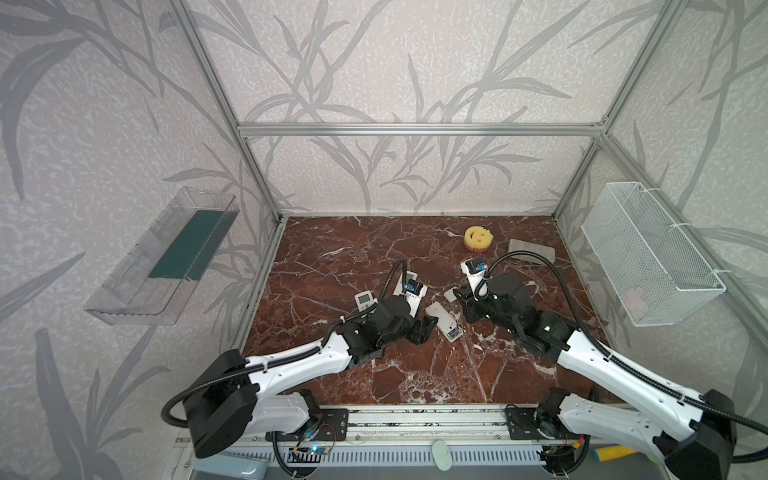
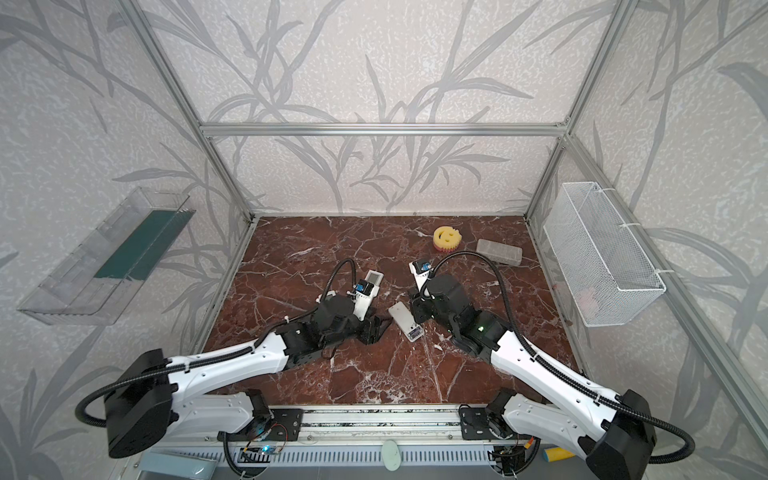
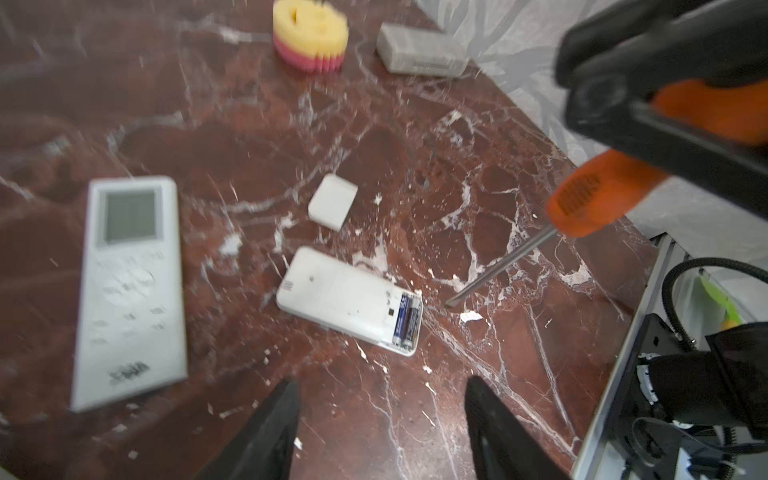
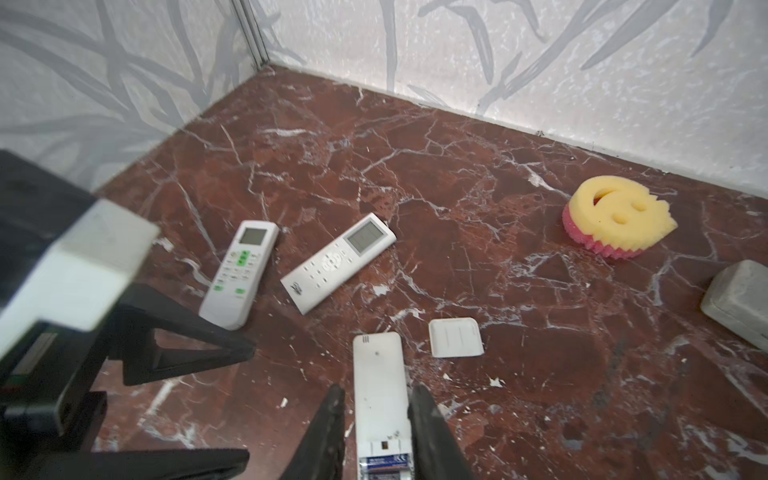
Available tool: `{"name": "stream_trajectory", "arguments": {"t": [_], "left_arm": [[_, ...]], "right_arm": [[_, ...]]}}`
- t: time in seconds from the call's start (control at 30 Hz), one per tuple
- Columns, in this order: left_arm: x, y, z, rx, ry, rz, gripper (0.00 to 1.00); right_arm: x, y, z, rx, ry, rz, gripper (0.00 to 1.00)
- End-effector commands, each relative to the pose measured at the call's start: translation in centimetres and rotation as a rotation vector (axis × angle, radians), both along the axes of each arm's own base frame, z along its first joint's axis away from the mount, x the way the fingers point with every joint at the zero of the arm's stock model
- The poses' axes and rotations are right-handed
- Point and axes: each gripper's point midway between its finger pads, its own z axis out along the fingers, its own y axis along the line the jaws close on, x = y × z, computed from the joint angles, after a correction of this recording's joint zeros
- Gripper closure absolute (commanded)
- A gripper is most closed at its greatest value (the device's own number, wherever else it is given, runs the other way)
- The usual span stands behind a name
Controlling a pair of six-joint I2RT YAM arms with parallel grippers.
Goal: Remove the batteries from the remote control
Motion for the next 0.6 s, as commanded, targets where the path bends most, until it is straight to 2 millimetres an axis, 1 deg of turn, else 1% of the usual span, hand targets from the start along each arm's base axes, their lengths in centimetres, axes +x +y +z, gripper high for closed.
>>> {"name": "stream_trajectory", "arguments": {"t": [0.0,0.1,0.17,0.43,0.57], "left_arm": [[0.1,-1.5,-1.7,-0.111,0.212,0.089,0.4],[0.4,-3.0,-3.2,-0.141,0.292,0.096,0.42],[0.6,-3.5,-4.0,-0.153,0.316,0.106,0.43],[1.6,-4.1,-6.8,-0.172,0.388,0.149,0.44],[2.1,-4.2,-8.1,-0.191,0.418,0.17,0.45]], "right_arm": [[1.0,0.0,-0.1,-0.079,-0.088,0.02,1.0],[1.4,0.1,-0.9,-0.089,-0.091,0.017,1.0],[1.6,0.2,-1.3,-0.089,-0.088,0.019,1.0],[1.7,-0.5,-2.9,-0.067,-0.085,-0.015,1.0],[1.6,-0.2,-3.5,-0.037,-0.082,0.009,1.0]]}}
